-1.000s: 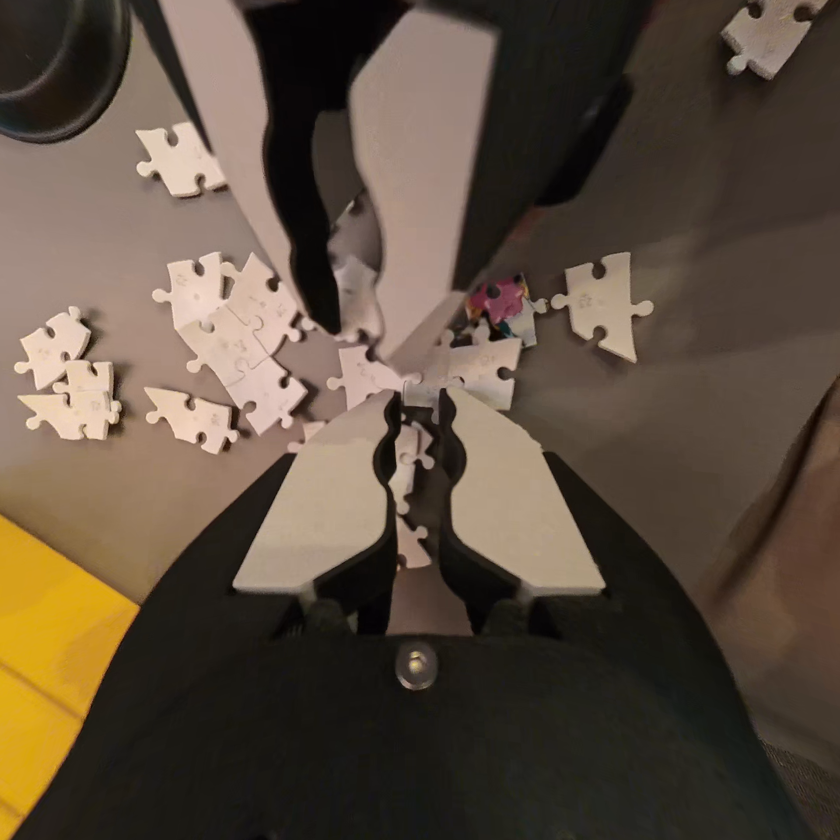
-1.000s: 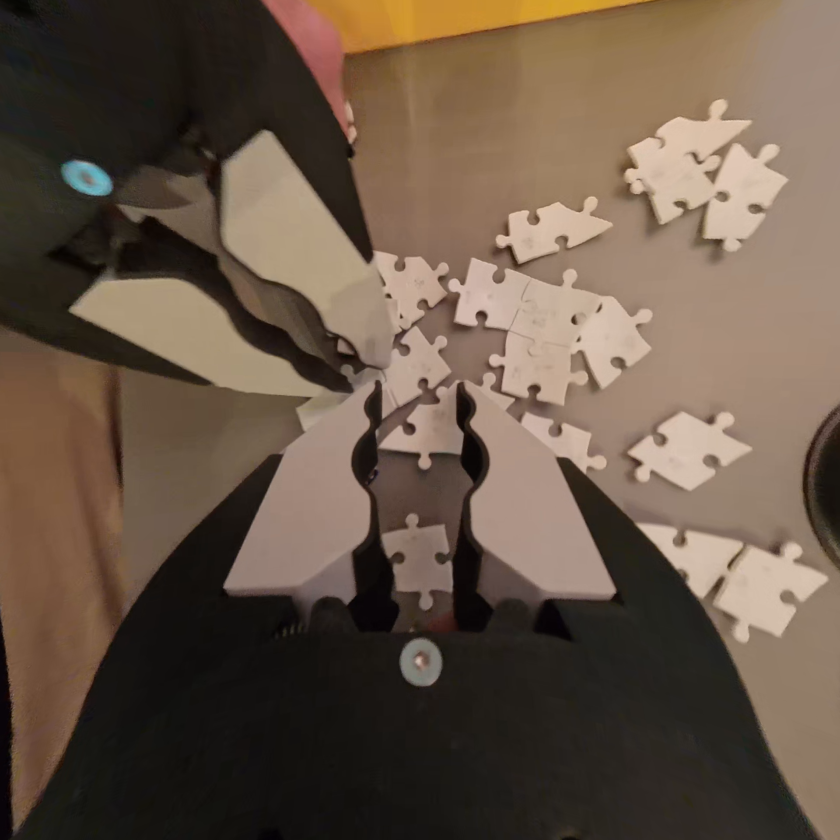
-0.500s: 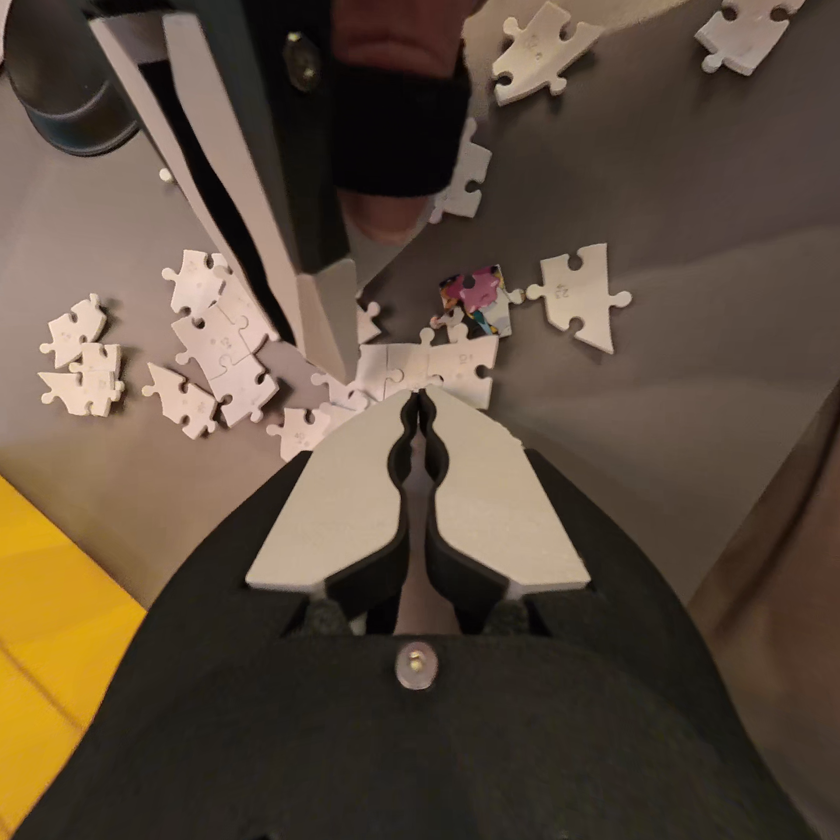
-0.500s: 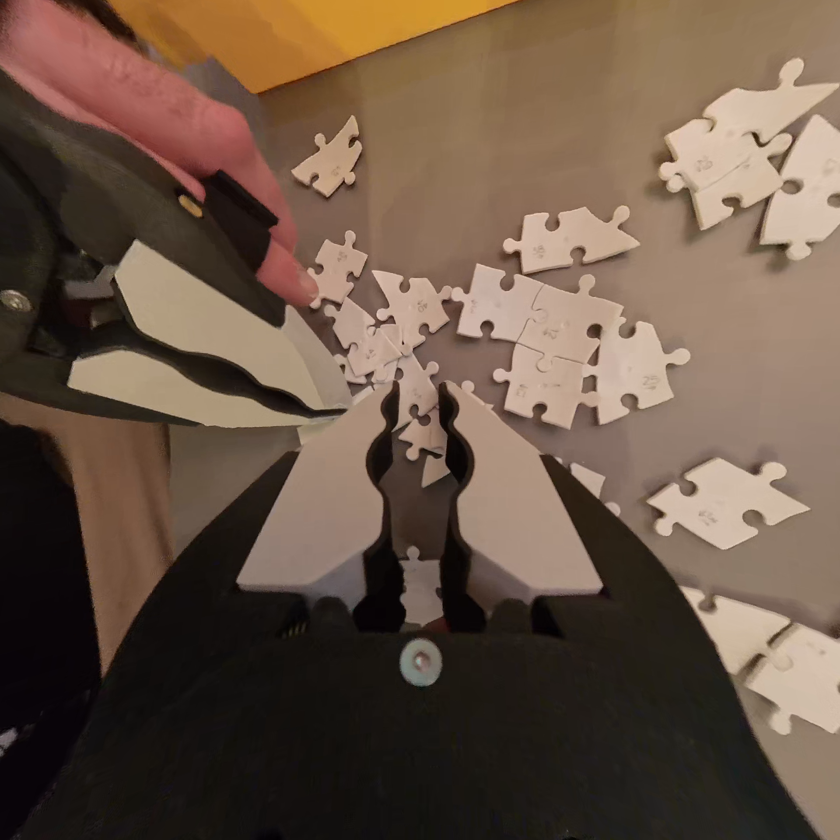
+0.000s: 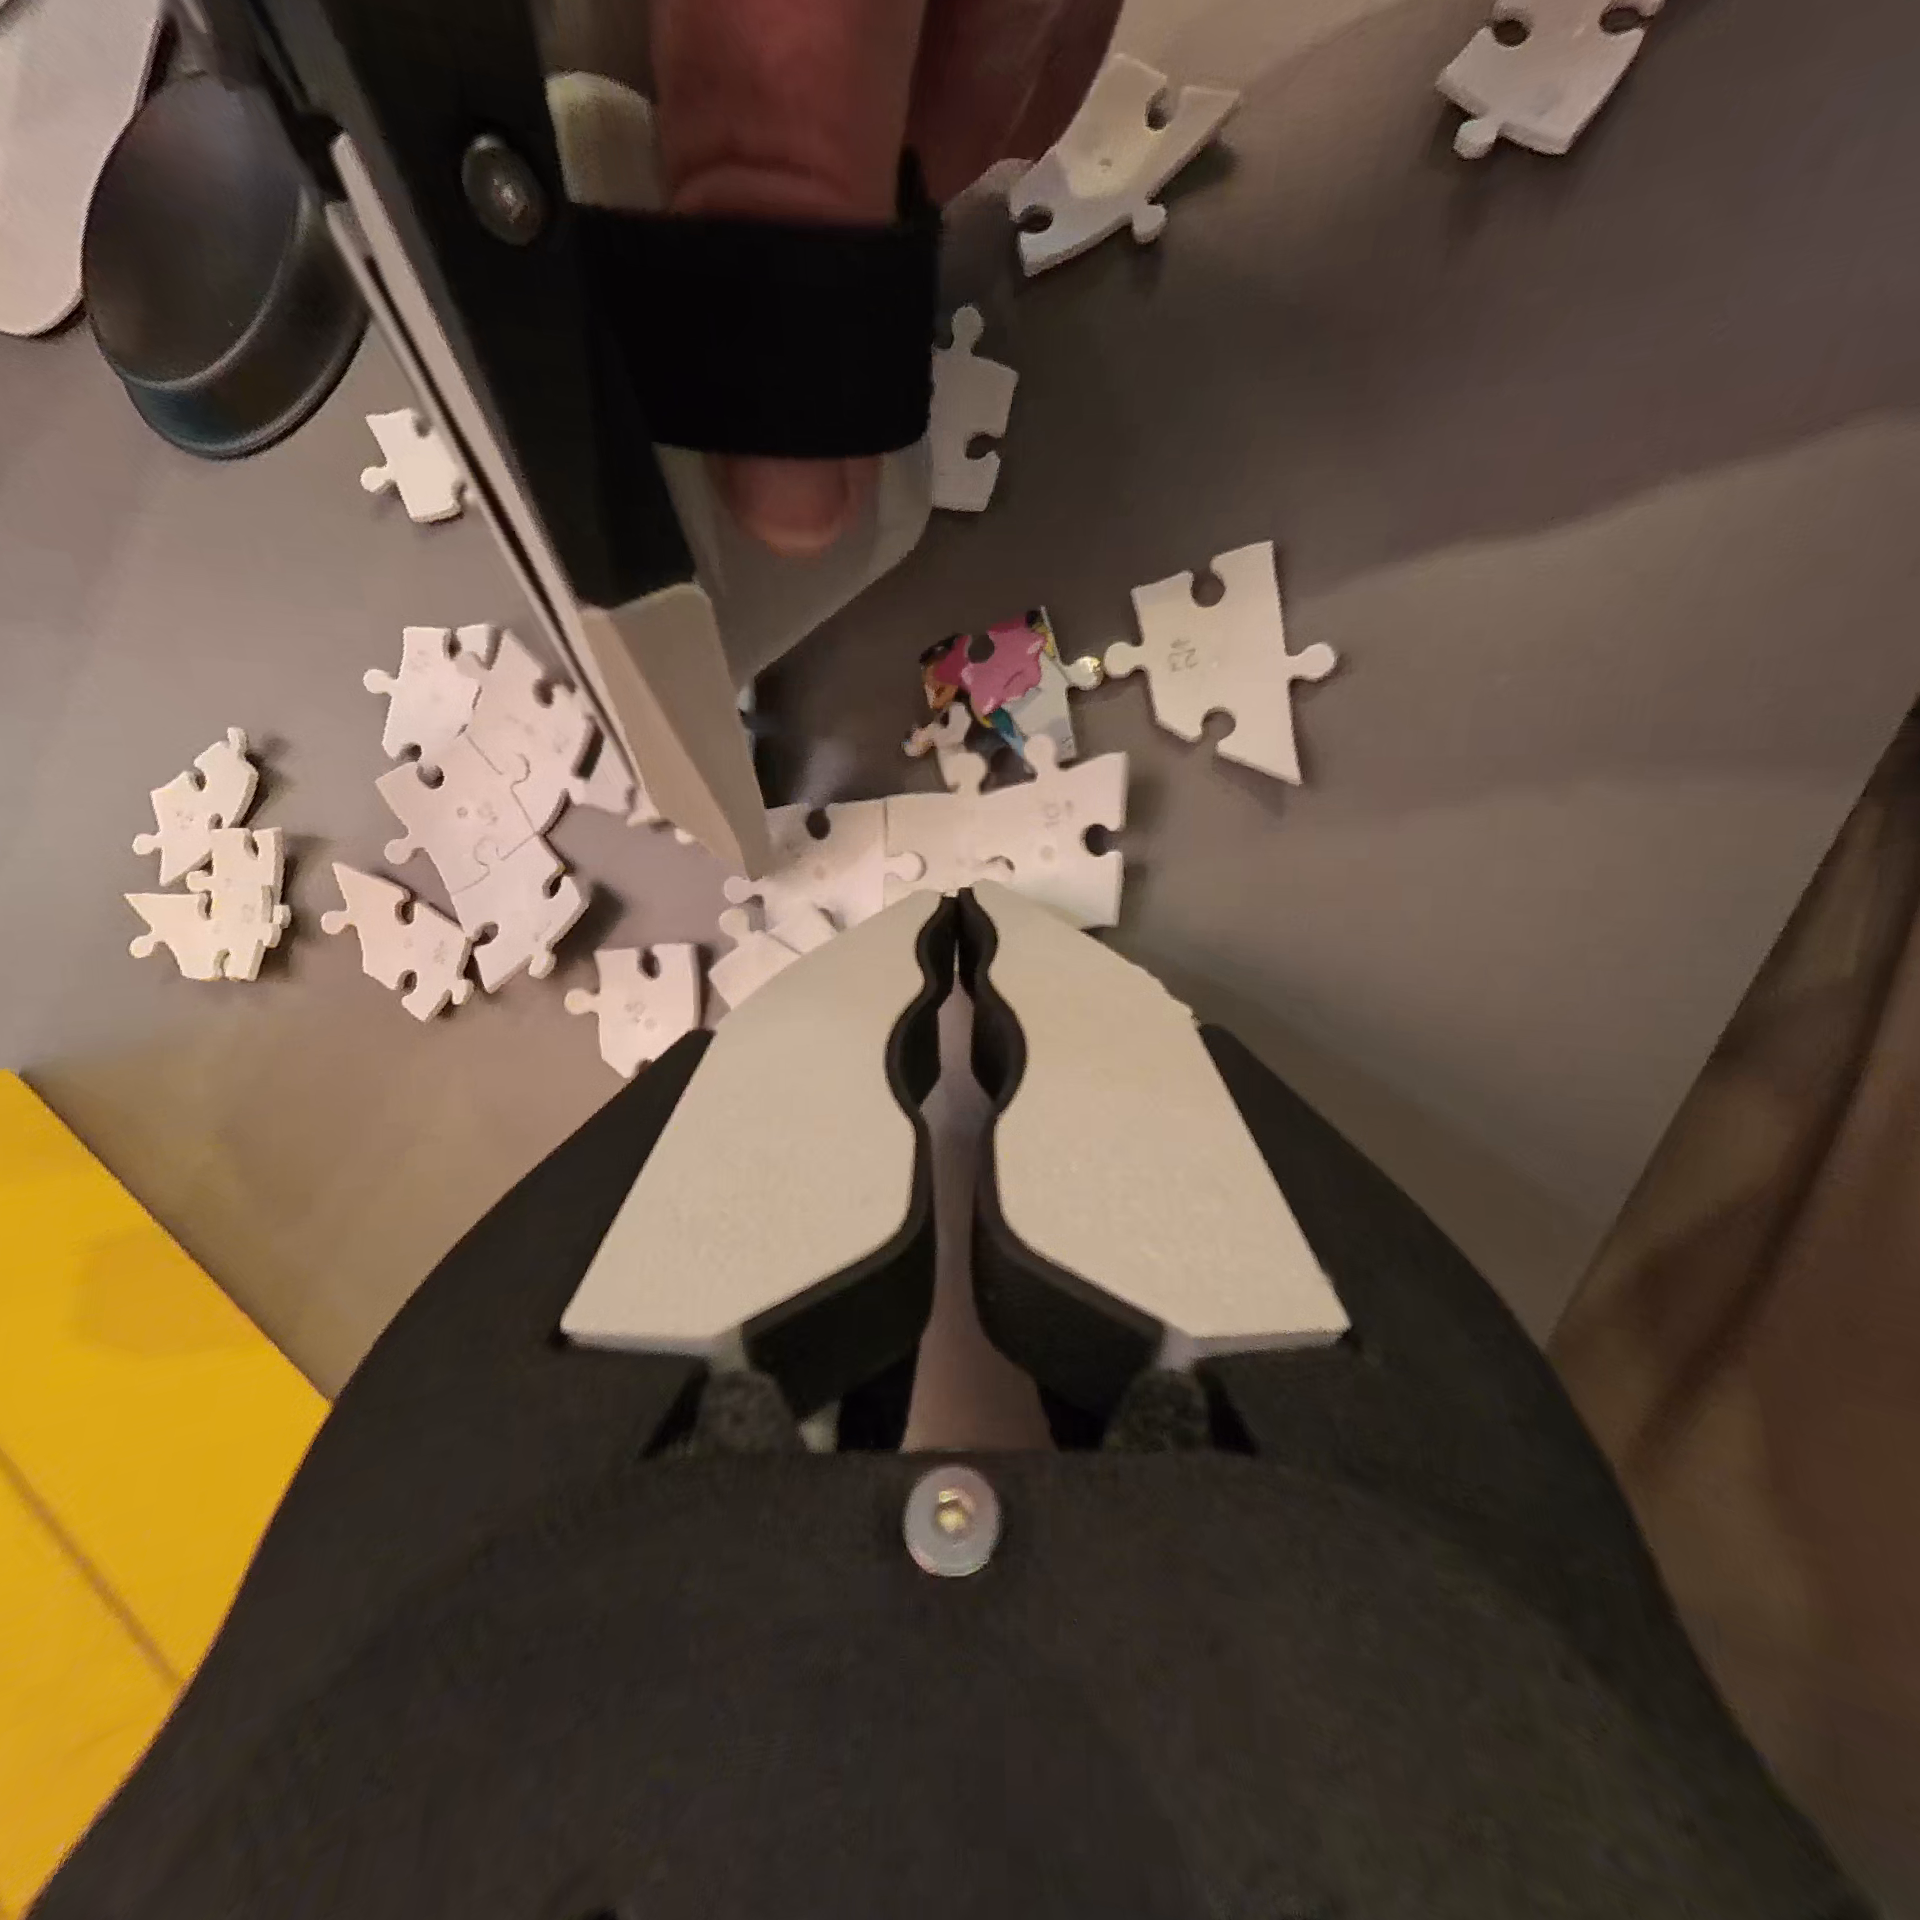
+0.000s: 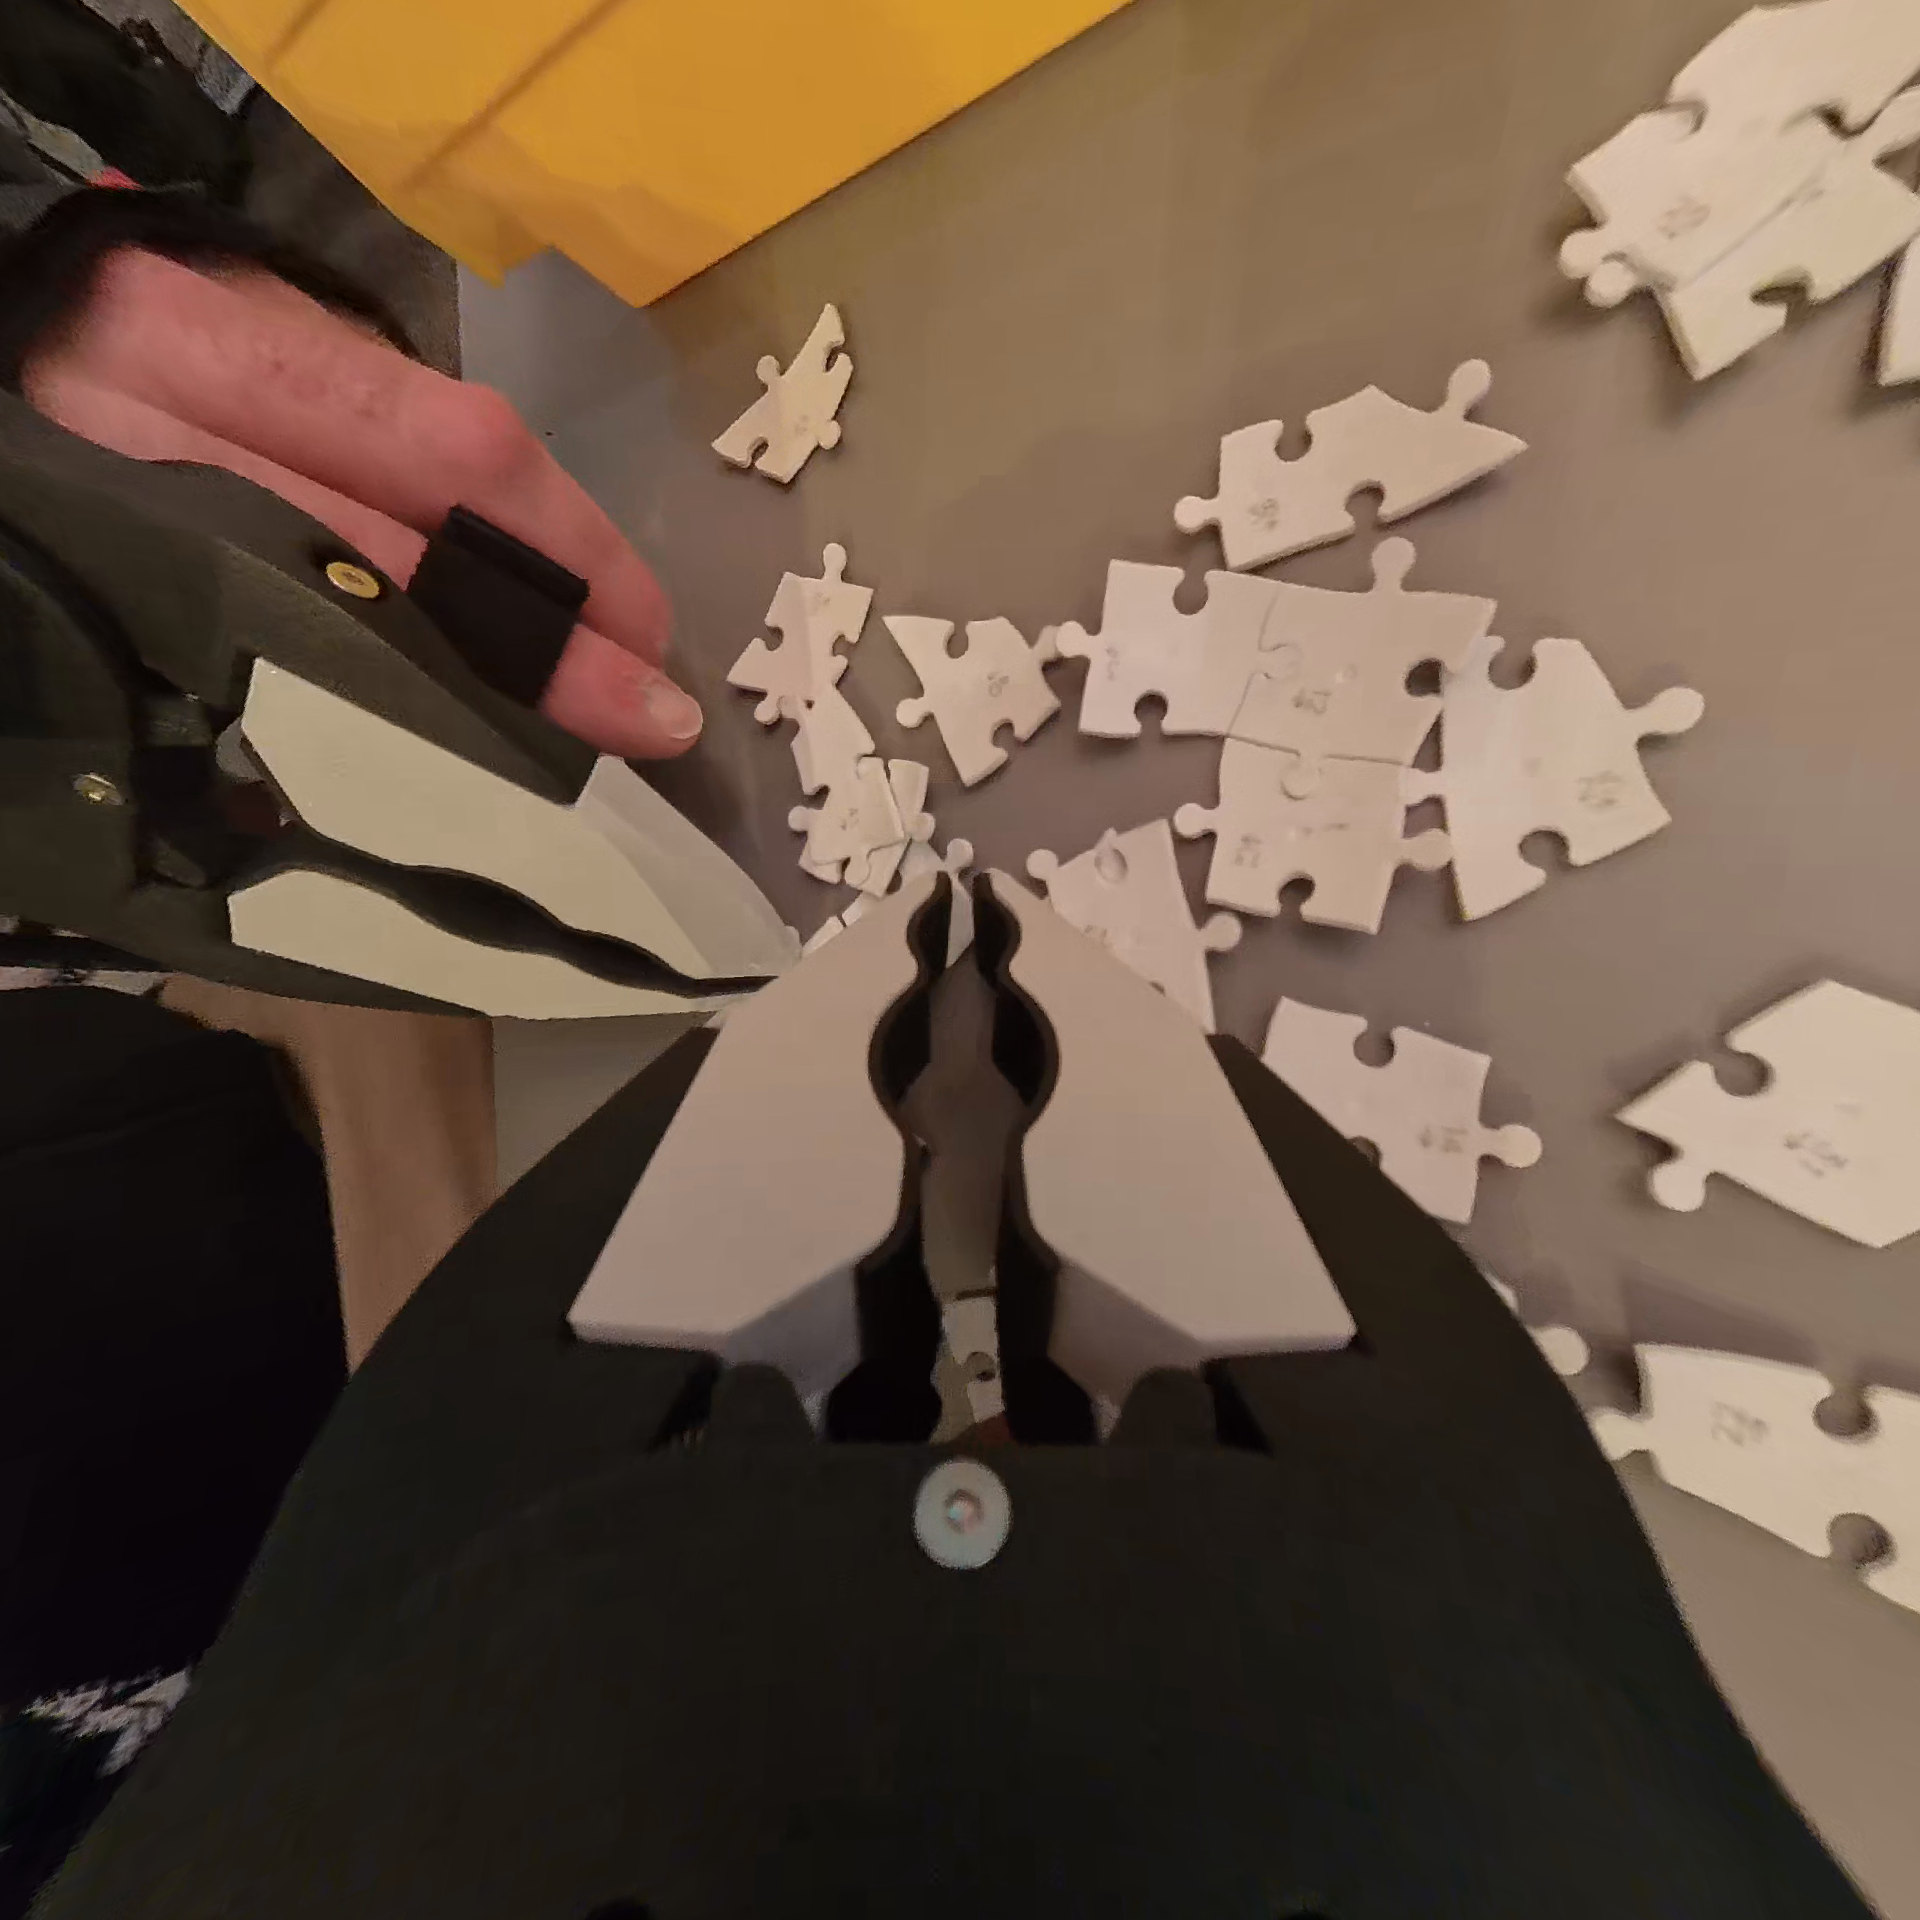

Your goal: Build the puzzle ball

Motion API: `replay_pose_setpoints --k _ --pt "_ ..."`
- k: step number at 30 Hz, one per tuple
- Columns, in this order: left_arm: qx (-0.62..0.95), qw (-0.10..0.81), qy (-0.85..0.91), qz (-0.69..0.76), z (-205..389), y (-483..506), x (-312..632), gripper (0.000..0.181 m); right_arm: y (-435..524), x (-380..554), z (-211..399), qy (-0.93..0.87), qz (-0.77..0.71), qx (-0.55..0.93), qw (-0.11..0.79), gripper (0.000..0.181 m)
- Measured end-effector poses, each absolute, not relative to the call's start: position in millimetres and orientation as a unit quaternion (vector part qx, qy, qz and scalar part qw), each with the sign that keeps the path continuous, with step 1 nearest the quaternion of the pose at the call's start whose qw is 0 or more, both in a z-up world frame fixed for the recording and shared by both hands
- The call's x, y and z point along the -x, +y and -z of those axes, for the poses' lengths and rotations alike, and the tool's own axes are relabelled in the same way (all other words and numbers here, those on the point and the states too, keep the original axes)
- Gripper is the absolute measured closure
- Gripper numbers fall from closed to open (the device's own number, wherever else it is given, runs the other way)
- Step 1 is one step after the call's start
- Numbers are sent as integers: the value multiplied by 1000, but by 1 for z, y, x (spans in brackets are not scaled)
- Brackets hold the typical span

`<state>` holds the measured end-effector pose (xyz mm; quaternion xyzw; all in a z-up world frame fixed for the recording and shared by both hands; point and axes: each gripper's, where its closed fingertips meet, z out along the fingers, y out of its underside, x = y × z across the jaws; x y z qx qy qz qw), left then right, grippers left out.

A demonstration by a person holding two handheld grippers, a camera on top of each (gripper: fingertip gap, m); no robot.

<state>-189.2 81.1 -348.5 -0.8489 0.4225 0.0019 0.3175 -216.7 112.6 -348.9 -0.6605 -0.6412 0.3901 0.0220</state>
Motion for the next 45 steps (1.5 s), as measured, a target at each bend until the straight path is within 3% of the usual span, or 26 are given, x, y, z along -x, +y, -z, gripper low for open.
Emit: replay_pose_setpoints --k 23,28,32,36,45 --pt "830 328 450 -25 348 86 184 181 99 181 341 -567 -451 689 13 179" --pt "819 370 439 0 329 93 172 166 113 177 321 -522 -500 691 24 181" --pt "813 412 409 53 303 109 162 167 149 147 288 -477 -529 698 68 180" --pt "803 386 452 40 308 124 150 165 188 95 269 -444 -517 722 118 180" --pt "784 357 507 28 315 192 124 166 196 34 297 -417 -471 768 116 180"
